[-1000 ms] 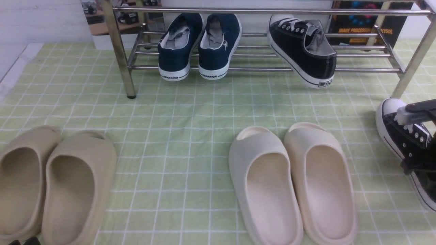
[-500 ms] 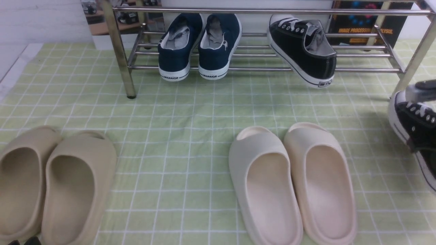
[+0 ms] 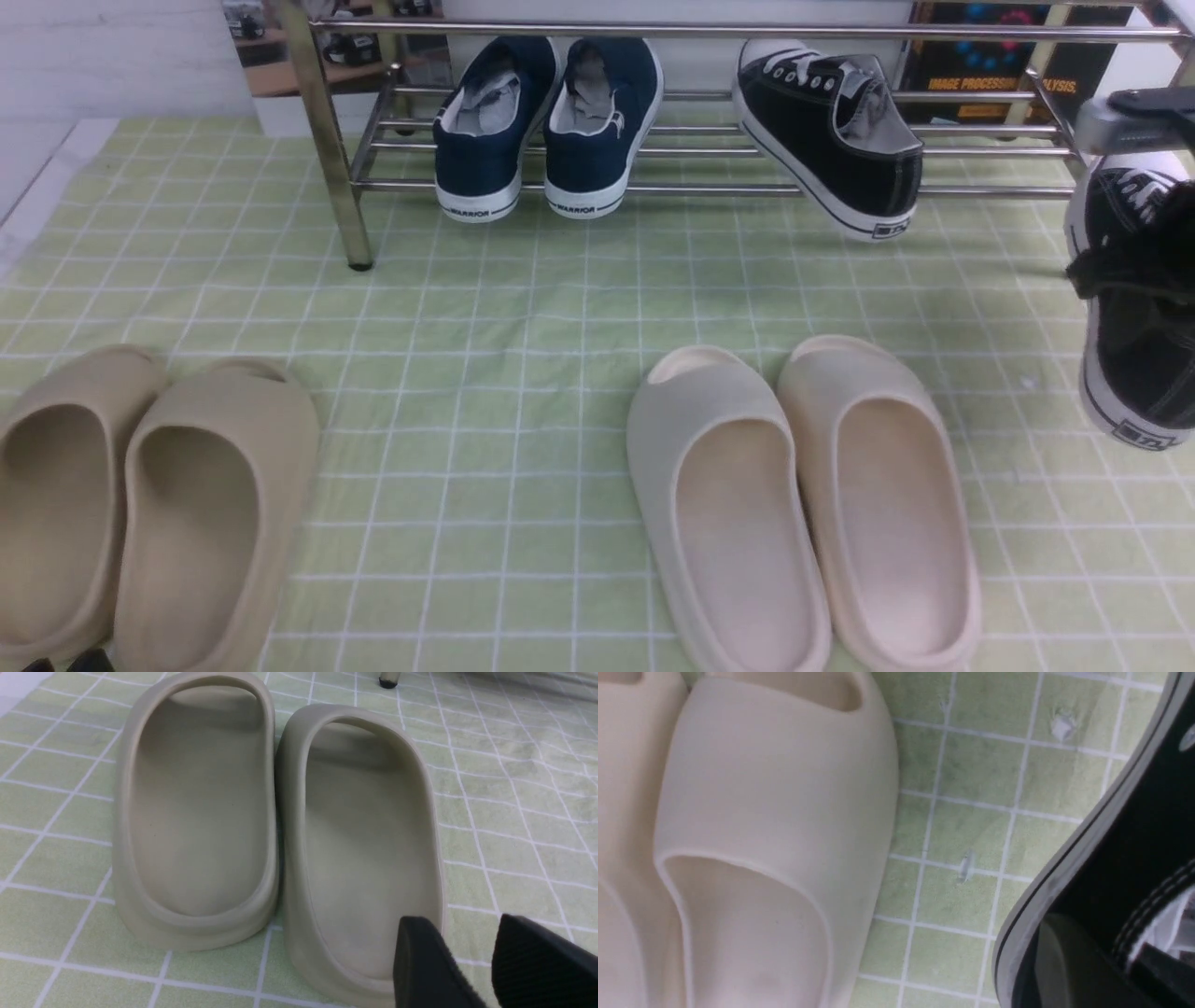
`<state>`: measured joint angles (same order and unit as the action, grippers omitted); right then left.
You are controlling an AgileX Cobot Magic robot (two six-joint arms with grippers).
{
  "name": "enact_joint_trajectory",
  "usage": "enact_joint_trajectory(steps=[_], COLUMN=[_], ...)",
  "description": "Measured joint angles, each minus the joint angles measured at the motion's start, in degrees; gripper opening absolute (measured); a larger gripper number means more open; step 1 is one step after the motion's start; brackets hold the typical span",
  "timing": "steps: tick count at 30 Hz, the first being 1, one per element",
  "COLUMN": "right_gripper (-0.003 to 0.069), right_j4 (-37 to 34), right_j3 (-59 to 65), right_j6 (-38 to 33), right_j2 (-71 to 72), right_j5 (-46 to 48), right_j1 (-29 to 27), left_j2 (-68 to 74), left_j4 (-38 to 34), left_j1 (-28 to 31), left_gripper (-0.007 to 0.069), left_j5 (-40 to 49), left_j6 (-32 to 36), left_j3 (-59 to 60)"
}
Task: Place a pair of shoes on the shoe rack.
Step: Use the right arm to put a shoe into the shoe rack
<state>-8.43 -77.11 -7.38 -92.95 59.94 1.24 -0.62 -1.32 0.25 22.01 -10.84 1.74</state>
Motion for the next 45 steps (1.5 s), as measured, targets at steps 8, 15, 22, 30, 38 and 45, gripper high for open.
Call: enact_joint_trajectory(steps=[8,15,22,30,38,45], right_gripper=[0.0020,0.0021,0.0021,0.0021,0.0021,0.0021], right_j4=[-3.71,-2.72,4.75,7.26,7.26,7.26], right_j3=[-3.79,-3.84,-4.95,-14.61,-24.39,-33.82], right_j6=[-2.60,-3.23,-1.13,-0.63,-2.01,-9.10], right_j2=[-0.21,1.45,1.31,-6.16,-16.77,-24.39], right_j5=[7.44,8.00,4.26,1.70,2.17,1.25], right_j1=[3.10,6.30,6.23,6.23,6.23,6.23], left_j2=[0.00,0.00,0.00,0.00,0.00,0.00], left_j4=[0.00,0.00,0.00,0.00,0.00,0.00], left_j1=[0.00,0.00,0.00,0.00,0.00,0.00], left_gripper=[0.0239,0.0239,0.0239,0.0239,0.0239,0.0239], left_j5=[0.00,0.00,0.00,0.00,0.00,0.00], left_j6=[0.00,0.00,0.00,0.00,0.00,0.00], left_j3=[0.00,0.00,0.00,0.00,0.00,0.00])
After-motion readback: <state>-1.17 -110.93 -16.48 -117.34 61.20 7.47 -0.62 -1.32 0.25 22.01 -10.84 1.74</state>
